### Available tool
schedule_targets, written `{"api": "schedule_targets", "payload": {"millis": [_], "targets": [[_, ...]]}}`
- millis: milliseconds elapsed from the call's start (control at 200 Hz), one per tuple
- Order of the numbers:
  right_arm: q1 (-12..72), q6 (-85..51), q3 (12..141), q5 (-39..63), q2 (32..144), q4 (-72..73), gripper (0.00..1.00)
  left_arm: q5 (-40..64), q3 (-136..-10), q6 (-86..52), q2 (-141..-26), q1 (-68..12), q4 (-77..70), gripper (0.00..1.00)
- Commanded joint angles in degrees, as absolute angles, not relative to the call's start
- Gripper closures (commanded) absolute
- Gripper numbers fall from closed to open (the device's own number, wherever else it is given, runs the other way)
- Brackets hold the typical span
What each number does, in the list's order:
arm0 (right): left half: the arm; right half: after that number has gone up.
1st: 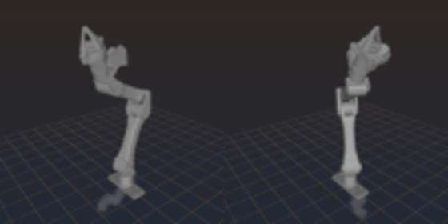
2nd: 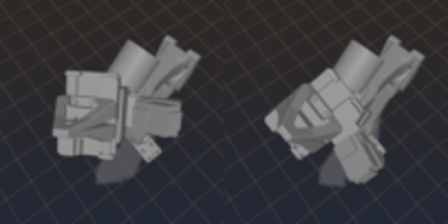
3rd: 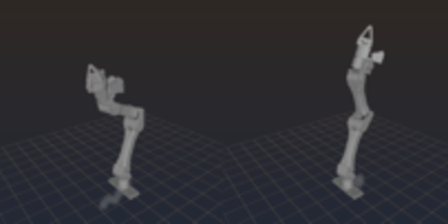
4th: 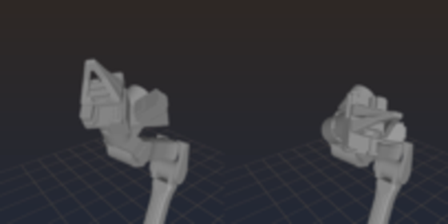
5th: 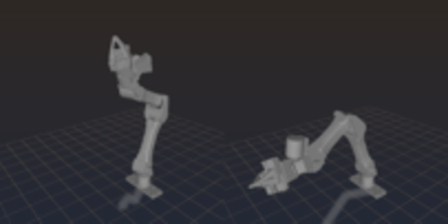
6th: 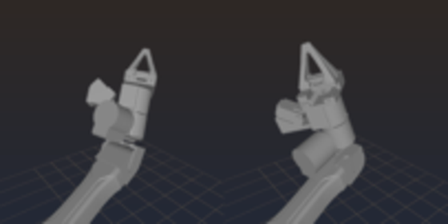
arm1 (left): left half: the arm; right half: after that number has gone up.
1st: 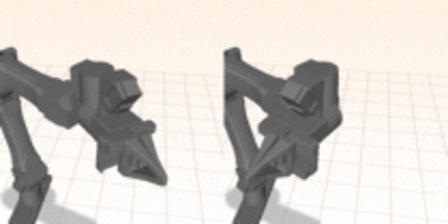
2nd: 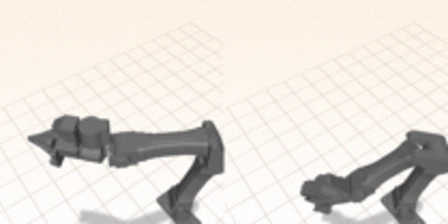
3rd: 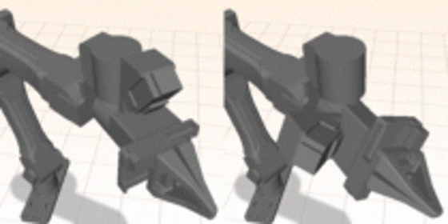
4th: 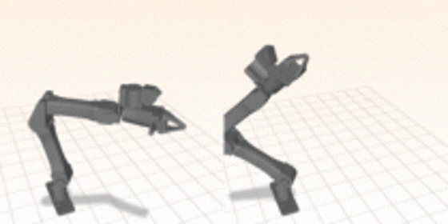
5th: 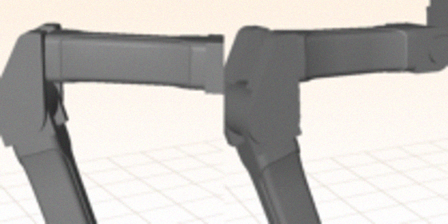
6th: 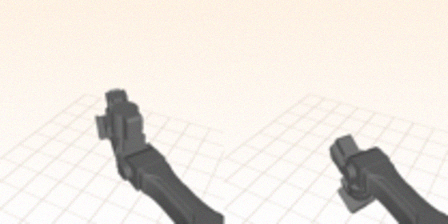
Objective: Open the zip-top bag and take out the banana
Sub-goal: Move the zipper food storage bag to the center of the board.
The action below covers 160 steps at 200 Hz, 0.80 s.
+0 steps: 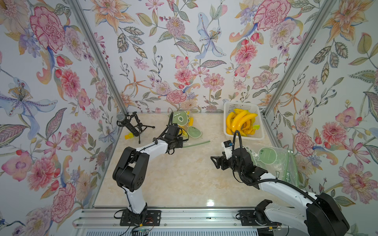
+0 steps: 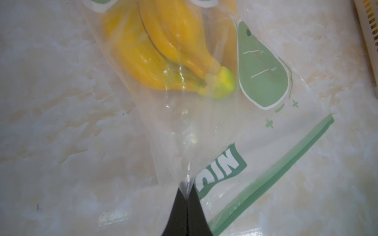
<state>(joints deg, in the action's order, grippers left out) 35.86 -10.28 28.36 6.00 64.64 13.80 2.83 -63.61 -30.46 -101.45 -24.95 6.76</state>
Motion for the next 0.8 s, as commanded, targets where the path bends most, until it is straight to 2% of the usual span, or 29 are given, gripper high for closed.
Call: {"api": "schedule_targets", "payload": {"millis": [0,90,185,365,540,796], "targets": [[40.41,1.60,26.89,10.89,65.95,25.04,0.12,2.65,-61.67,-33.70,-96.65,-26.45,6.98,1.00],[43.53,10.55,29.29,11.59,68.12,24.16,0.09,1.93,-60.42,-34.61,-94.54,-27.79,8.84,1.00],[44.49,17.55,33.92,14.37,71.93,21.98,0.09,2.97,-58.63,-36.83,-92.83,-28.56,9.86,1.00],[45.30,26.33,37.58,12.93,80.70,26.11,0.10,3.82,-54.93,-39.54,-87.04,-30.82,8.89,1.00],[45.98,28.56,40.17,12.72,86.64,27.09,0.15,6.74,-53.24,-41.16,-84.42,-31.98,8.63,1.00],[46.48,27.21,38.37,4.33,92.31,38.98,0.23,9.24,-50.22,-43.88,-79.71,-33.05,6.84,1.00]]}}
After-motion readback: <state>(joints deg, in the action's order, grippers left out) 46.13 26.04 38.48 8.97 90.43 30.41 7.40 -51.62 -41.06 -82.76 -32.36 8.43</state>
